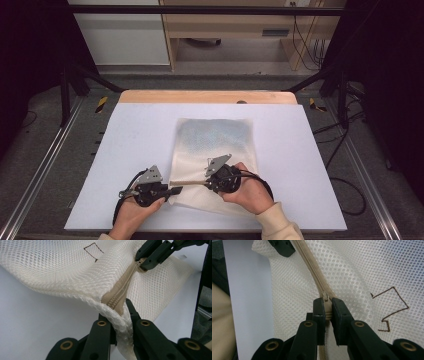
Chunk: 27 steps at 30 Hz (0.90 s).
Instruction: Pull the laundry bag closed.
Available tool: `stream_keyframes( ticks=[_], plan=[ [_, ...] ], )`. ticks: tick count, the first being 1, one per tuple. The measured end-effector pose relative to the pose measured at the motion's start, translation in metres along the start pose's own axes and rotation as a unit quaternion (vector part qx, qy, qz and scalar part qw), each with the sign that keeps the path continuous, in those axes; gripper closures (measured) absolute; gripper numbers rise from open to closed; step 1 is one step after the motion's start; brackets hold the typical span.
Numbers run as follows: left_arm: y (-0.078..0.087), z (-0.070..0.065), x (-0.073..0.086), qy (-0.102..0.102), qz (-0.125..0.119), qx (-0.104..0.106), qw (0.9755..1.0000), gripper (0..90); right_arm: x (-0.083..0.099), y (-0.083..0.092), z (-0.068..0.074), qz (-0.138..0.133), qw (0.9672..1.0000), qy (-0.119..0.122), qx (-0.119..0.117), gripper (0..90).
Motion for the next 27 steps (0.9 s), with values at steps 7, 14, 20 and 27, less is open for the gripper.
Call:
stream_keyframes(
  ticks=[7,14,20,27],
  plan=[
    [0.000,0.000,0.000,-0.001,-0.002,0.001,1.0000,85.5,0.001,0.003,0.000,-0.001,1.0000,-0.002,0.001,82.1],
    [0.001,0.000,-0.001,-0.003,-0.003,0.000,1.0000,85.5,0.004,0.006,-0.002,-0.003,1.0000,-0.005,0.004,82.0],
    [0.001,0.000,-0.001,-0.002,-0.005,0.001,1.0000,85.5,0.008,0.009,-0.004,-0.003,0.9999,-0.010,0.008,82.0],
    [0.001,-0.001,-0.001,-0.001,-0.006,0.002,1.0000,85.5,0.012,0.013,-0.006,-0.002,0.9998,-0.015,0.011,82.0]
  ],
)
Point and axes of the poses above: each handheld gripper's, and its own axes: y roughly backward along the jaws, x roughly out of its underside, z roughly to its left, the point moved 5 cm from there along -y, roughly forward along the jaws
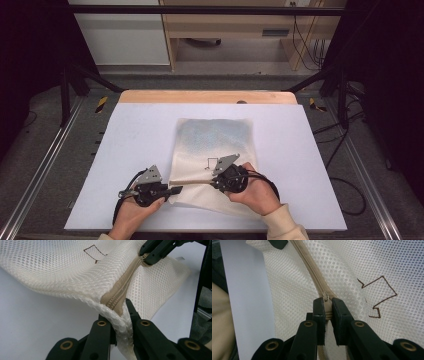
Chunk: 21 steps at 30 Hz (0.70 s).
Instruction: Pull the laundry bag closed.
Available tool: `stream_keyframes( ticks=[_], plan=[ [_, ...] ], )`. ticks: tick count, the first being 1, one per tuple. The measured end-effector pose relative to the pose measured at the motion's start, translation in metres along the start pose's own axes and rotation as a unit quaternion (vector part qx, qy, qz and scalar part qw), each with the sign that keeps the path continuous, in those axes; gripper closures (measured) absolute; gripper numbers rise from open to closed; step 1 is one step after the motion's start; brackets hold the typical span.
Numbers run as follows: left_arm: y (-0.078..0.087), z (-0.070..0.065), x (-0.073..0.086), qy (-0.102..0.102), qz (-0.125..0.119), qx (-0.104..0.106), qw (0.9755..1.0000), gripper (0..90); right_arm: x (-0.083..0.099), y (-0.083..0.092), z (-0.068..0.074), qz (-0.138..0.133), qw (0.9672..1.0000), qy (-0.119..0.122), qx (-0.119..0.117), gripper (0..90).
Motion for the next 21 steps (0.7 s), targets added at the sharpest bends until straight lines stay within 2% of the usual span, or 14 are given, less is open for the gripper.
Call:
stream_keyframes(
  ticks=[21],
  plan=[
    [0.000,-0.001,0.000,-0.002,0.001,0.001,1.0000,85.5,0.013,0.009,-0.003,-0.001,0.9999,-0.013,0.007,82.0]
  ],
)
Point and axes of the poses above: each handheld gripper's, and its own axes: y roughly backward along the jaws, x roughly out of its underside, z roughly to its left, the point moved 5 cm from there along -y, roughly forward along the jaws
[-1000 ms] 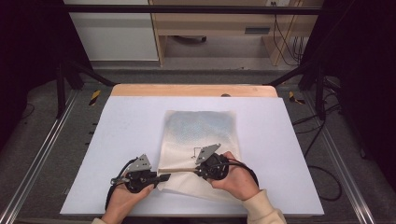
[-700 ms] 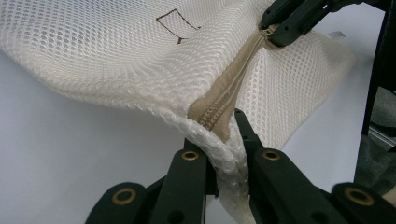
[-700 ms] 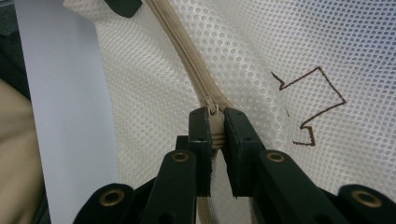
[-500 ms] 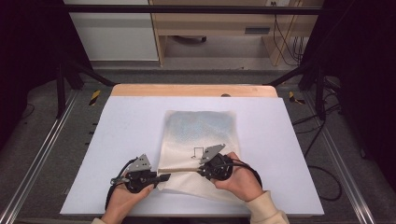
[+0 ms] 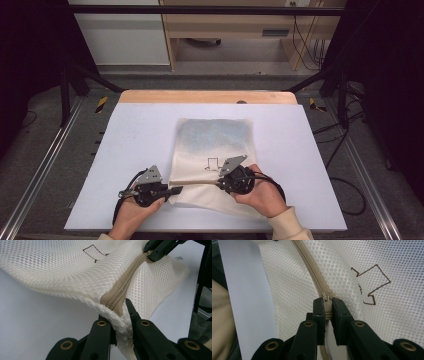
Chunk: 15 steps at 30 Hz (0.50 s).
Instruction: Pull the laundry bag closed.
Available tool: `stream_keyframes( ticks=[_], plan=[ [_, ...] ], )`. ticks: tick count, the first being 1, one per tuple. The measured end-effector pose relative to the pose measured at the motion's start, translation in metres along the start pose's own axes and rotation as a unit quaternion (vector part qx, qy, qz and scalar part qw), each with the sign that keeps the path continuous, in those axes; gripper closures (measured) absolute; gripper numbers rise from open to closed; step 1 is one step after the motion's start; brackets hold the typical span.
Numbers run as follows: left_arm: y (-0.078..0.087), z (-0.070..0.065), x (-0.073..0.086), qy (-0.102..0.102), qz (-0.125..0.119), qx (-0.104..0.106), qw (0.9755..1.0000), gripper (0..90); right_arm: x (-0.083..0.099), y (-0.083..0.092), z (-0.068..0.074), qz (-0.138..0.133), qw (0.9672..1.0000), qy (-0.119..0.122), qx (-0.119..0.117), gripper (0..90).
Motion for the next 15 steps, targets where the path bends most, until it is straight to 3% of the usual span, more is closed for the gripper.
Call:
stream_keyframes(
  ticks=[15],
  plan=[
    [0.000,0.000,0.000,0.001,-0.001,0.000,1.0000,85.5,0.011,0.009,-0.005,-0.002,0.9999,-0.011,0.009,82.0]
  ],
)
Point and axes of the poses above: each handheld gripper's, and its own axes: y roughly backward along the jaws, x roughly out of its underside, z roughly to its left, the point moved 5 cm from there along -y, roughly forward along the jaws
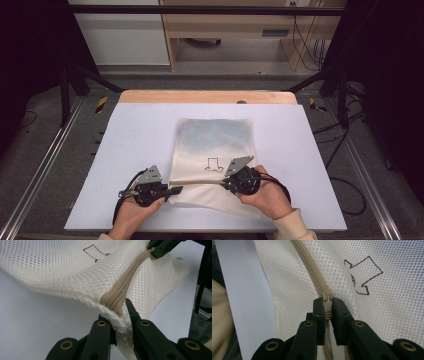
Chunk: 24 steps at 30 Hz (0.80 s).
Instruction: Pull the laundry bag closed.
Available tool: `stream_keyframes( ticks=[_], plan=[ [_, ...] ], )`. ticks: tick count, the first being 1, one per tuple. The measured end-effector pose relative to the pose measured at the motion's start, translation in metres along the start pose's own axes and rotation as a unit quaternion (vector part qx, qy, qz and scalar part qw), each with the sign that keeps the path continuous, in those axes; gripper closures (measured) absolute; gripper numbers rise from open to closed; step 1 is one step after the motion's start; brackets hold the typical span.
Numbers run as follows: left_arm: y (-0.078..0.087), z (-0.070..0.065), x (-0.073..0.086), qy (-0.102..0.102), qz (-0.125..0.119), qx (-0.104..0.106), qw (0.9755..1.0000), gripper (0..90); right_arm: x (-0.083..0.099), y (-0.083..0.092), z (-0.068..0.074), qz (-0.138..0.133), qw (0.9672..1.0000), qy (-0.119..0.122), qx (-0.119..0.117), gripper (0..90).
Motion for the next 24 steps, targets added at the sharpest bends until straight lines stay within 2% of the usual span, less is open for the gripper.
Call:
stream_keyframes(
  ticks=[24],
  plan=[
    [0.000,0.000,0.000,0.002,-0.003,0.002,1.0000,85.4,0.019,0.017,-0.011,-0.010,0.9994,-0.026,0.018,82.1]
  ],
)
Point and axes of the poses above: each handheld gripper's, and its own axes: y roughly backward along the jaws, x roughly out of its underside, z roughly to its left, the point moved 5 cm from there along -y, roughly forward along the jaws
